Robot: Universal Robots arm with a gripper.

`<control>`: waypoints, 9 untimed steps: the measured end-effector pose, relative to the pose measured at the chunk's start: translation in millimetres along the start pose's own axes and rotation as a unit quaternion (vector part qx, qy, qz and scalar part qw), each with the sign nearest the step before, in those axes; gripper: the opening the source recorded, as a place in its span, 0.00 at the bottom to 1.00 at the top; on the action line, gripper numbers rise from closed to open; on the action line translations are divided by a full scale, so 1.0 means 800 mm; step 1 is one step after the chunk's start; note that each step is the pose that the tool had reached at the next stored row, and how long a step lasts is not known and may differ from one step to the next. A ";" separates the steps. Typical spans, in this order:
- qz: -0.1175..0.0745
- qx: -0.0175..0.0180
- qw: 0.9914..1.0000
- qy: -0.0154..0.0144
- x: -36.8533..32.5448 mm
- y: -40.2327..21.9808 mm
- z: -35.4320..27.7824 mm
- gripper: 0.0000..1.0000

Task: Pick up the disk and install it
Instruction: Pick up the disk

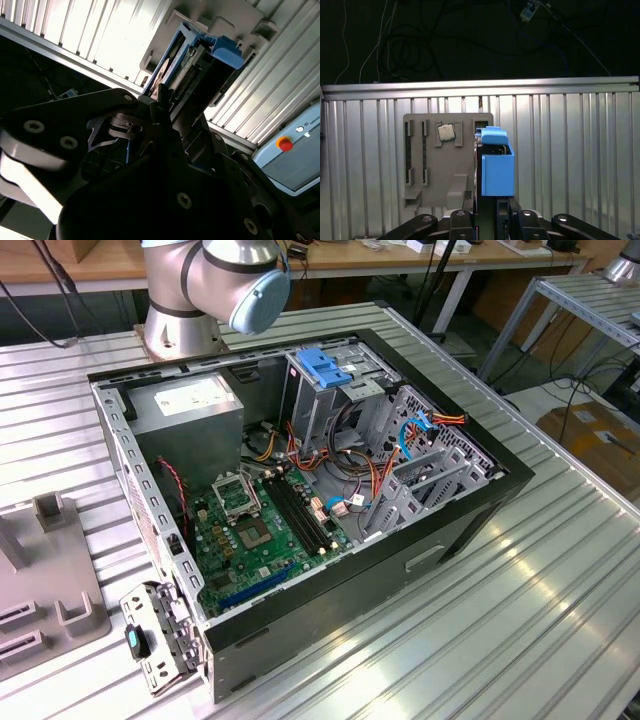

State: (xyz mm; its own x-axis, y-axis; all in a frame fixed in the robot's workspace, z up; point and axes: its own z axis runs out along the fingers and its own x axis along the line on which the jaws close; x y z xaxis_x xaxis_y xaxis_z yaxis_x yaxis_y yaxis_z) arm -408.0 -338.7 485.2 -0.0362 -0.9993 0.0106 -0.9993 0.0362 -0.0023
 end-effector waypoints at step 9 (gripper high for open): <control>0.000 0.000 1.000 0.000 -0.0004 -0.0125 0.0000 0.35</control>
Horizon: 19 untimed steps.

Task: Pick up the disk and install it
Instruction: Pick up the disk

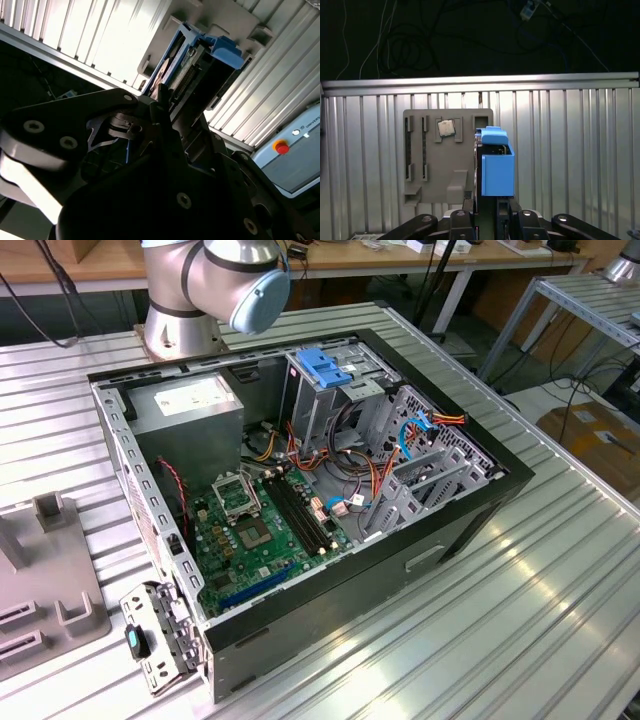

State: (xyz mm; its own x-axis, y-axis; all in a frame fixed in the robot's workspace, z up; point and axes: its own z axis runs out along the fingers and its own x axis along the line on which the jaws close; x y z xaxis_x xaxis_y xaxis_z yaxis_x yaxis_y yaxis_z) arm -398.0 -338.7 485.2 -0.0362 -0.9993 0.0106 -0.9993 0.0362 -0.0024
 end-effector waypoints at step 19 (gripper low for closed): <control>0.000 0.000 1.000 0.000 -0.0017 -0.0343 0.0001 0.35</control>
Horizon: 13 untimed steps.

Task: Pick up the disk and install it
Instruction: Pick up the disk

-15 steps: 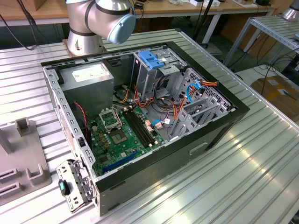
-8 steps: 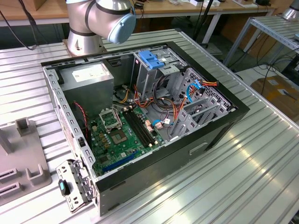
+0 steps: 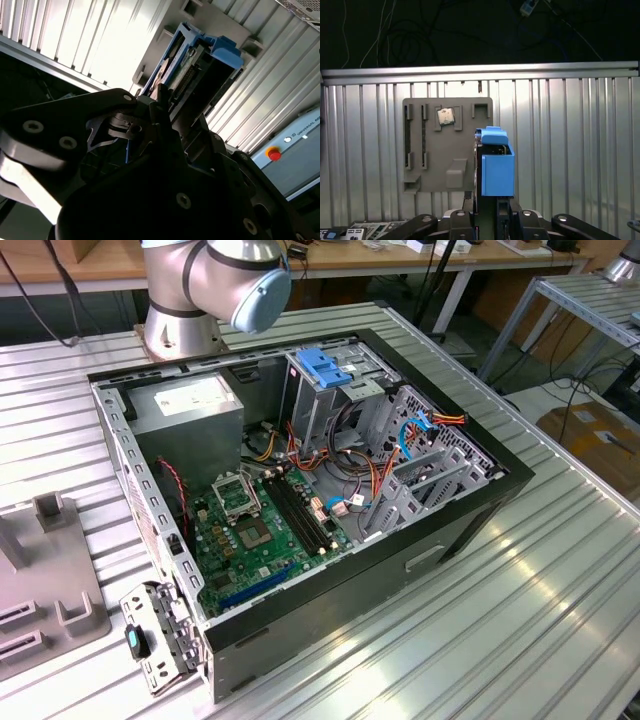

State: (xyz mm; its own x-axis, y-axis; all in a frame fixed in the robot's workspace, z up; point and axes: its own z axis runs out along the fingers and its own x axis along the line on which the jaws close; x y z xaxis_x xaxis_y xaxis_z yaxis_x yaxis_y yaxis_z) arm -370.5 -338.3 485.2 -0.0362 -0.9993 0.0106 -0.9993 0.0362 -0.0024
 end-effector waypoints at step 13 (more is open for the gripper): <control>0.000 0.000 1.000 0.000 -0.0012 -0.0255 0.0001 0.35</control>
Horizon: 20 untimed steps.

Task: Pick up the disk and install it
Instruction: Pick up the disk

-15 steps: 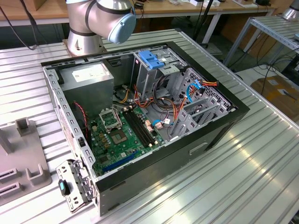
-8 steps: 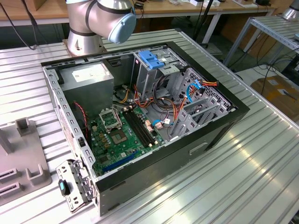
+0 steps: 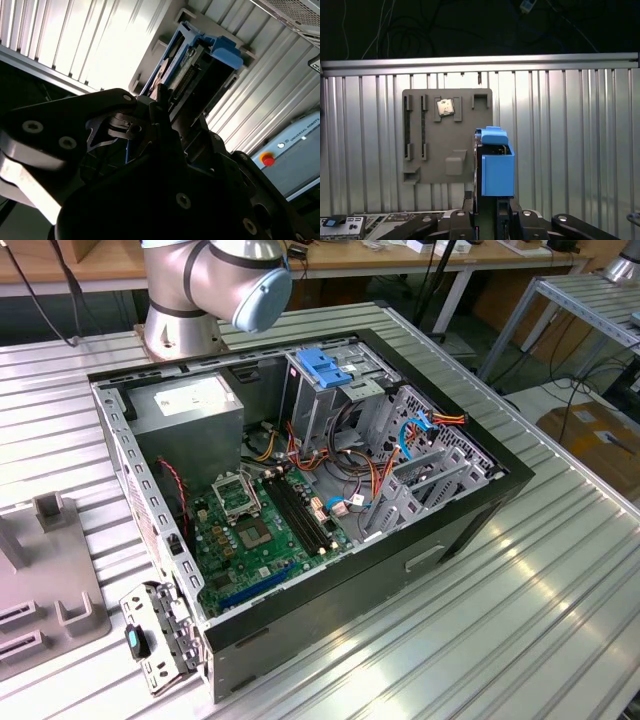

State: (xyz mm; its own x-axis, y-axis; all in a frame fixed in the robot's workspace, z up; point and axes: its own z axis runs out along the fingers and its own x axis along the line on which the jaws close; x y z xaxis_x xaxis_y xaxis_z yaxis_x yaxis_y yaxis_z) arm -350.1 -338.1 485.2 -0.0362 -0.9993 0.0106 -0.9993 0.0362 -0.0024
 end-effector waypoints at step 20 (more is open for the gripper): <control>0.000 0.000 1.000 0.000 -0.0019 -0.0440 0.0000 0.35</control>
State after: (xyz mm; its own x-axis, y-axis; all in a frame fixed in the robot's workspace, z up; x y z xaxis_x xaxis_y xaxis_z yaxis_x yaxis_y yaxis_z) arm -314.8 -337.9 485.2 -0.0363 -0.9993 0.0106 -0.9993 0.0362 -0.0023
